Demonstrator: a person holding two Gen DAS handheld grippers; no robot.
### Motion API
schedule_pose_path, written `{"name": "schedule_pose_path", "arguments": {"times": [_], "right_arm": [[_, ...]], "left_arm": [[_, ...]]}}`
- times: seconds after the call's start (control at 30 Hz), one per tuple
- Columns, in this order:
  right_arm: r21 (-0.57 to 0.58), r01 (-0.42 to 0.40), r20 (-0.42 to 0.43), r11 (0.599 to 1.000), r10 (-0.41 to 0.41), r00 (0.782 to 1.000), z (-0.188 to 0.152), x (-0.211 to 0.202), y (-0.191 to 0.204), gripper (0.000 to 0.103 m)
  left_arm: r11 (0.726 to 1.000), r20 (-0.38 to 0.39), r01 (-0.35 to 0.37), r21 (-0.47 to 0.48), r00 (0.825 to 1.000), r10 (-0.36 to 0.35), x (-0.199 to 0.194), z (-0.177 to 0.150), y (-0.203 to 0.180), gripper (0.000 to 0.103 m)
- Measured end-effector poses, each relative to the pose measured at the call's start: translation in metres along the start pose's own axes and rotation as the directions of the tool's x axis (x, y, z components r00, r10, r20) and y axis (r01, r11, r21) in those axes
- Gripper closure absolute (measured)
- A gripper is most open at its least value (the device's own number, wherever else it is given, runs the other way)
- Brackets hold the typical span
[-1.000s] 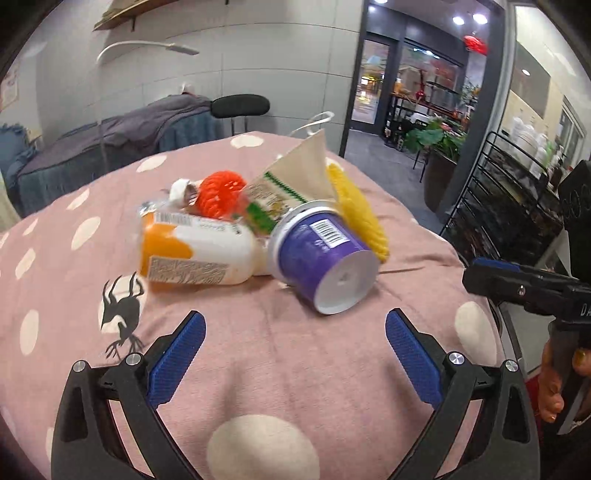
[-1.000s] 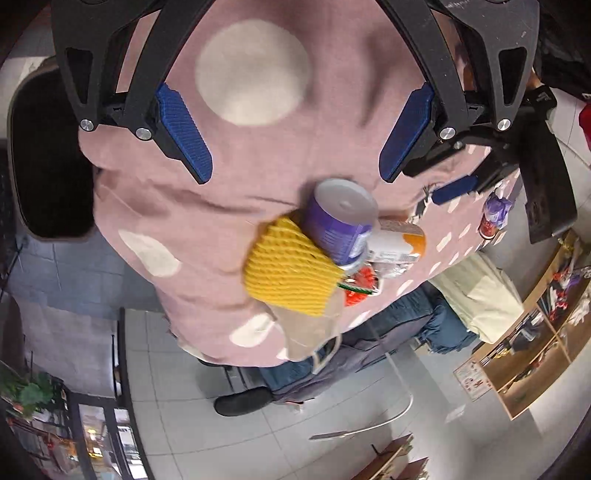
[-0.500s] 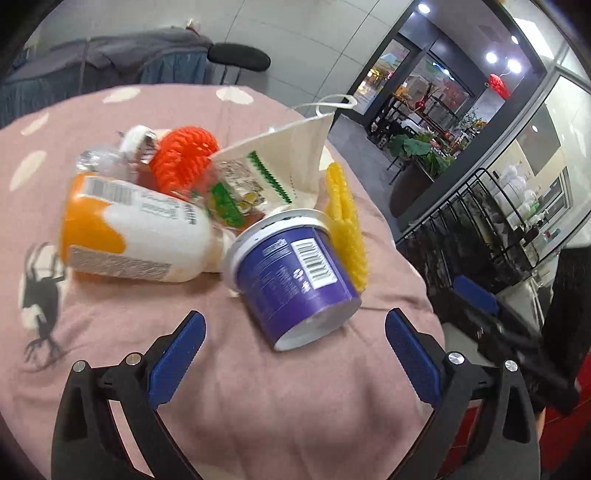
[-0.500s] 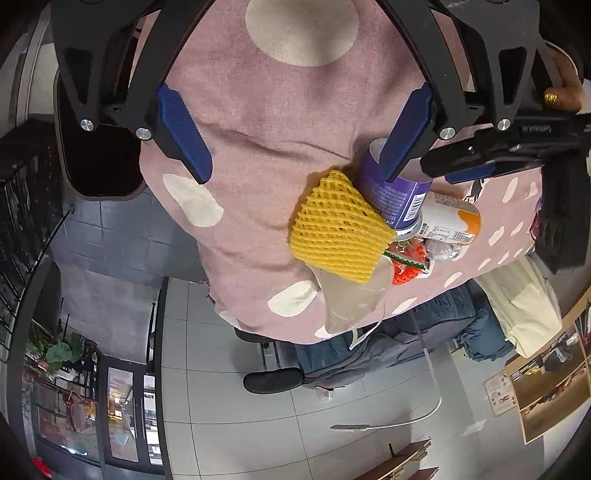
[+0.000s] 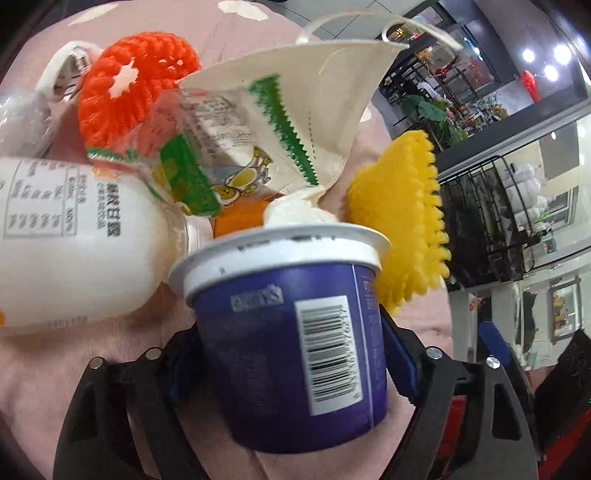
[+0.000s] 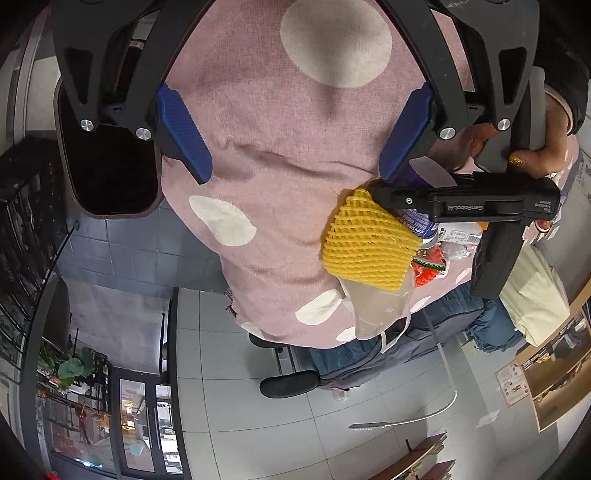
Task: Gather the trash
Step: 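Return both tools to the table and grasp the purple yogurt cup with the left gripper, then grasp the yellow foam fruit net with the right gripper and lift it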
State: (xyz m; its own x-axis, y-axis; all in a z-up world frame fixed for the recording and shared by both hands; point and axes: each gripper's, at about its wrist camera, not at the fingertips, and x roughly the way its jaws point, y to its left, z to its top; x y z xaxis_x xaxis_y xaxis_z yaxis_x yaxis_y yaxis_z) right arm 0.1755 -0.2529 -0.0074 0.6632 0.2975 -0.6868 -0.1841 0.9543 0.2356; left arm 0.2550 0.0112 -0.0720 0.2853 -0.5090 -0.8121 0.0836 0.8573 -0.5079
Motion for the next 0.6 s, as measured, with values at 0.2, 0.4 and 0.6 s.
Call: {"name": "schedule_pose_path", "arguments": {"times": [0.2, 0.4, 0.6], "right_arm": [[-0.021, -0.006, 0.003, 1.000, 0.006, 1.000, 0.002, 0.000, 0.005, 0.012], [-0.121, -0.027, -0.019, 0.992, 0.025, 1.000, 0.006, 0.010, 0.022, 0.012], [-0.258, -0.058, -0.089, 0.964, 0.036, 0.995, 0.008, 0.031, 0.054, 0.012]], "left_arm": [[1.000, 0.037, -0.010, 0.026, 0.999, 0.009, -0.009, -0.011, 0.002, 0.035], [0.998, 0.145, -0.036, 0.050, 0.989, 0.028, -0.044, -0.033, 0.013, 0.035], [0.993, 0.265, -0.100, 0.067, 0.961, 0.079, -0.087, -0.063, 0.029, 0.035]]}}
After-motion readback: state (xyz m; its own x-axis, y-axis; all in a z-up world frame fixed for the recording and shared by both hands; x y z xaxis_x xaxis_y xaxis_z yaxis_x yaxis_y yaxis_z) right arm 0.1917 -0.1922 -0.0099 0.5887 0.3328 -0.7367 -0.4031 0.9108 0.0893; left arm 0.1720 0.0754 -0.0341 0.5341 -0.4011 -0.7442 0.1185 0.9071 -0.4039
